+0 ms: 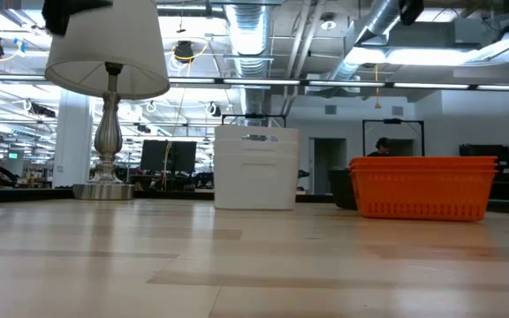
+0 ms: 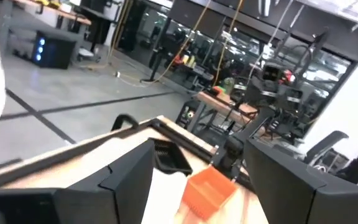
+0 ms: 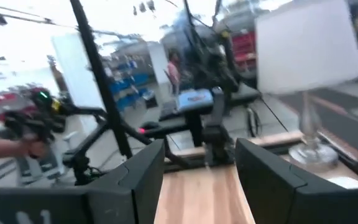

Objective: Stack baskets by color
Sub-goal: Return to Home Position

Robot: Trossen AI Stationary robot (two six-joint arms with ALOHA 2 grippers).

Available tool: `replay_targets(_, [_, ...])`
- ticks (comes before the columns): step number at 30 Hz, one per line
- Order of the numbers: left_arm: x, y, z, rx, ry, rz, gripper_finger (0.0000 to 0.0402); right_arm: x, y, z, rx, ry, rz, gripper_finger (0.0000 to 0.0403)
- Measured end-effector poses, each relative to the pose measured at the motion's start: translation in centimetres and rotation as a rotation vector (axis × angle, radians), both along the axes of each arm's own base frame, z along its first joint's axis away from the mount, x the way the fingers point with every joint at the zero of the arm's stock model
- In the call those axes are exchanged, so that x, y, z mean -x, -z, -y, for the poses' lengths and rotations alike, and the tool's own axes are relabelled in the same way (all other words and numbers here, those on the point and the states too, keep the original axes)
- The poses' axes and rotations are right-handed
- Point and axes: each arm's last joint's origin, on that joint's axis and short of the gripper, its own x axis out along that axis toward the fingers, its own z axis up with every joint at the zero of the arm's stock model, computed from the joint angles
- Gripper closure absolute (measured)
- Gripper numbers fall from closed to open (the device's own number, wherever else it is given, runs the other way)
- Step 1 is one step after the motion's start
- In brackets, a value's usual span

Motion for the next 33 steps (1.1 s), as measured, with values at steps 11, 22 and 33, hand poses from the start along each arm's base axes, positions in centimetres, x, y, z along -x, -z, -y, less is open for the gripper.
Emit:
replay_targets(11, [-0.5, 8.8, 0.3, 0.03, 0.066, 0.042, 0.0164, 0.3, 8.4, -1.5, -0.028, -0.002, 0.12, 0.0187])
replay_targets(22, [-1.4, 12.0, 0.5, 0.043, 0.063, -0.098, 0.0164, 2.2, 14.5, -1.9, -0.028, -0.015, 0.131, 0.0188])
replay_targets(33, [-2.2, 14.6, 0.7, 0.077, 0.062, -0.129, 0.0164, 2.5, 15.1, -2.0, 0.082, 0.01, 0.082, 0.0184])
